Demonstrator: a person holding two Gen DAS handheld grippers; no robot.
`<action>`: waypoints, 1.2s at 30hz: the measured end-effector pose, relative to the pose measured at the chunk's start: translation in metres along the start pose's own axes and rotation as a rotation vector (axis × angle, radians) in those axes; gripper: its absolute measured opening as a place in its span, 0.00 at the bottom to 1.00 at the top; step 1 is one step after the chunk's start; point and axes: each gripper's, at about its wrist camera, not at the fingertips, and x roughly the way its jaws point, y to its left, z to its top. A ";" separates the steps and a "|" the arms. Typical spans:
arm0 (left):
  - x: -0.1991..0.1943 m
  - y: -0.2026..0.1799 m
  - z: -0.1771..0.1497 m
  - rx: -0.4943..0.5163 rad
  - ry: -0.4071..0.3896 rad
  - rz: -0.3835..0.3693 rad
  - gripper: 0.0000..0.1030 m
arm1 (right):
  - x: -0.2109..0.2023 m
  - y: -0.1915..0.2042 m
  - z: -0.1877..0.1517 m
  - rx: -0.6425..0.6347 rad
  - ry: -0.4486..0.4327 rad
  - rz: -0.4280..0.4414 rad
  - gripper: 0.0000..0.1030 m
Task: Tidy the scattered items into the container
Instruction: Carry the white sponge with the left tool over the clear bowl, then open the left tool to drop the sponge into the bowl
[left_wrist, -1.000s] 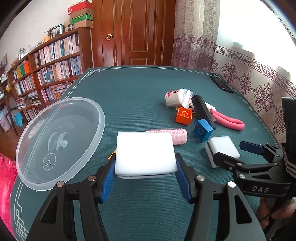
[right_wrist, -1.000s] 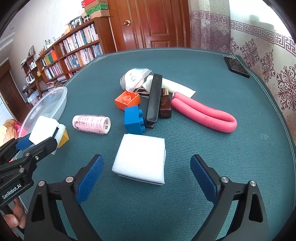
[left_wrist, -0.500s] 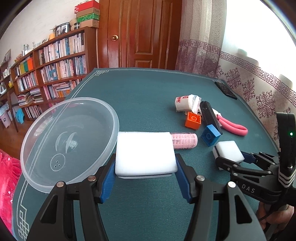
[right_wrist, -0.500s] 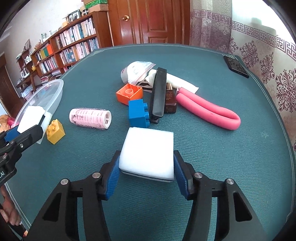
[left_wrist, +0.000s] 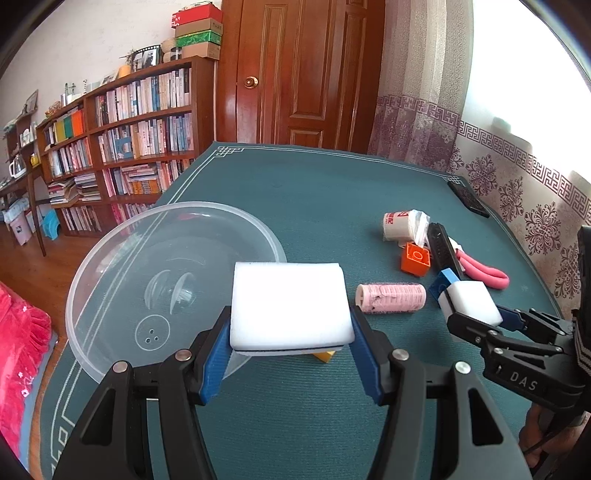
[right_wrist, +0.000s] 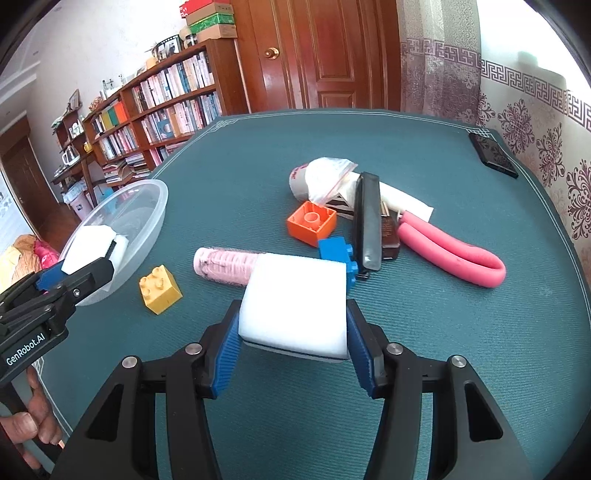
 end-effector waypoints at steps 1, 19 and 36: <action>0.000 0.003 0.001 -0.005 0.000 0.004 0.62 | 0.001 0.003 0.002 -0.001 0.000 0.011 0.55; 0.004 0.076 0.010 -0.096 -0.005 0.107 0.62 | 0.030 0.099 0.042 -0.138 -0.009 0.147 0.55; 0.018 0.117 0.011 -0.143 0.024 0.146 0.62 | 0.063 0.147 0.057 -0.202 0.025 0.174 0.55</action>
